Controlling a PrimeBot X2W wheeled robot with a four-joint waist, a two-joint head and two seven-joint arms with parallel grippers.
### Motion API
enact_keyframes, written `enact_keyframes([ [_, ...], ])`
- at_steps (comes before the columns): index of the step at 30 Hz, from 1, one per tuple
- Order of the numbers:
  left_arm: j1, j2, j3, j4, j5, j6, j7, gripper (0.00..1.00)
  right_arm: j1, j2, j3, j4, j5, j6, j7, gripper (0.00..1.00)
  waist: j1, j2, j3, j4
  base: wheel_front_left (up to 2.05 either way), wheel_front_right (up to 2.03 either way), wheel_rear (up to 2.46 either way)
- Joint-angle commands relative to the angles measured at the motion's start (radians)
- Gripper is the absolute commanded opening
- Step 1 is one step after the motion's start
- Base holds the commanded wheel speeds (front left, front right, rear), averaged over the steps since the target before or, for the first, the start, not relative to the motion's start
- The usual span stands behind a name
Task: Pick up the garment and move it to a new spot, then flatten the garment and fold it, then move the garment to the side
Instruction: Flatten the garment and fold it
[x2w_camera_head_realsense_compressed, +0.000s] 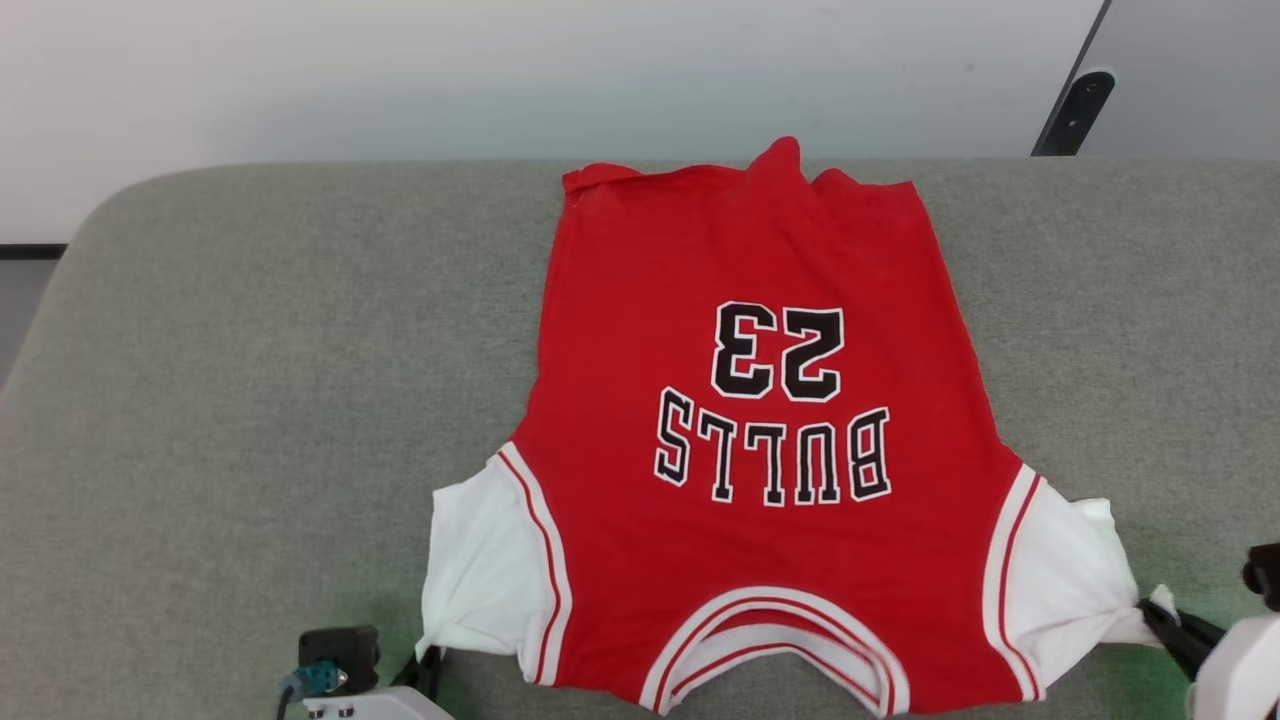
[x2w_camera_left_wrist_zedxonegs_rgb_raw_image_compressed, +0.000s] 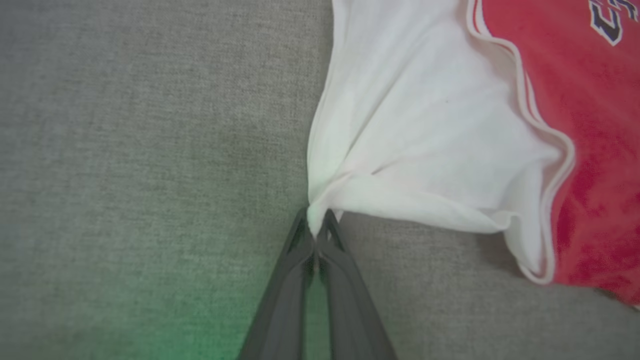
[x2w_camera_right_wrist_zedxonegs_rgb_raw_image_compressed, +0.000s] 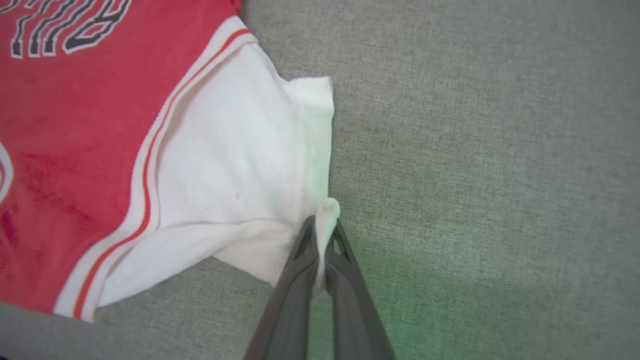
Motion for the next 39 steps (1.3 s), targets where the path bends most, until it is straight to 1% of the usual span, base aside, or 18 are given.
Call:
enact_keyframes([
  [1,0.068,-0.025,-0.045,0.016,-0.006,0.001,0.05,0.0,-0.018,0.004,0.009,-0.003,0.014,-0.001,0.008,0.0,0.0,0.0,0.0,-0.003,0.0,0.0,0.0],
  [5,0.073,-0.019,-0.041,-0.021,-0.015,0.019,0.064,0.0,-0.038,0.005,0.041,0.01,0.031,-0.001,0.034,0.0,0.0,0.0,0.002,-0.009,0.0,0.0,0.0],
  [11,0.052,-0.022,-0.036,-0.034,-0.022,0.028,0.08,0.0,-0.085,0.001,0.082,0.061,0.043,-0.001,0.093,0.0,0.0,0.0,0.005,-0.013,0.0,0.0,0.0],
  [16,0.029,-0.026,-0.034,-0.025,-0.026,0.027,0.081,0.0,-0.14,0.022,0.116,0.14,0.061,-0.001,0.139,0.0,0.0,0.0,0.008,-0.017,0.0,0.0,0.0],
  [17,0.026,-0.026,-0.032,-0.02,-0.027,0.026,0.079,0.0,-0.153,0.028,0.128,0.157,0.061,-0.001,0.154,0.04,0.0,0.0,0.007,-0.018,0.0,0.0,0.0],
  [20,0.026,-0.027,-0.029,-0.009,-0.031,0.022,0.071,0.0,-0.19,0.045,0.166,0.202,0.068,-0.001,0.2,0.04,0.0,0.0,-0.001,-0.023,0.0,0.0,0.0],
  [21,0.027,-0.028,-0.028,-0.006,-0.034,0.02,0.066,0.0,-0.206,0.049,0.174,0.214,0.075,-0.001,0.212,1.0,0.0,0.0,-0.006,-0.025,0.0,0.0,0.0],
  [23,0.032,-0.028,-0.026,0.0,-0.036,0.015,0.062,0.0,-0.231,0.045,0.206,0.226,0.08,-0.001,0.255,1.0,0.0,0.0,-0.016,-0.028,0.0,0.0,0.0],
  [26,0.043,-0.029,-0.023,0.006,-0.042,0.013,0.053,0.0,-0.268,0.028,0.219,0.222,0.115,-0.001,0.303,1.0,0.0,0.0,-0.031,-0.033,0.0,0.0,0.0],
  [30,0.052,-0.029,-0.023,0.007,-0.046,0.008,0.041,0.0,-0.292,-0.024,0.209,0.153,0.154,-0.001,0.33,1.0,0.0,0.0,-0.045,-0.033,0.0,0.0,0.0],
  [32,0.053,-0.028,-0.022,0.006,-0.046,0.008,0.036,0.0,-0.283,-0.057,0.185,0.097,0.158,-0.001,0.302,1.0,0.0,0.0,-0.047,-0.03,0.0,0.0,0.0],
  [33,0.053,-0.028,-0.022,0.006,-0.046,0.008,0.036,0.0,-0.283,-0.057,0.185,0.097,0.158,-0.001,0.302,1.0,0.0,0.0,-0.047,-0.03,0.0,0.0,0.0],
  [34,0.052,-0.029,-0.019,0.004,-0.047,0.009,0.032,0.0,-0.272,-0.07,0.165,0.067,0.164,-0.001,0.274,1.0,0.0,0.0,-0.045,-0.027,0.0,0.0,0.0],
  [36,0.042,-0.029,-0.017,0.002,-0.04,0.009,0.021,0.0,-0.253,-0.09,0.116,0.01,0.16,-0.001,0.185,1.0,0.0,0.0,-0.037,-0.021,0.0,0.0,0.0],
  [39,0.023,-0.034,-0.011,-0.002,-0.033,0.007,-0.004,0.0,-0.225,-0.089,0.05,-0.069,0.131,-0.001,0.048,1.0,0.0,0.0,-0.017,-0.011,0.0,0.0,0.0],
])
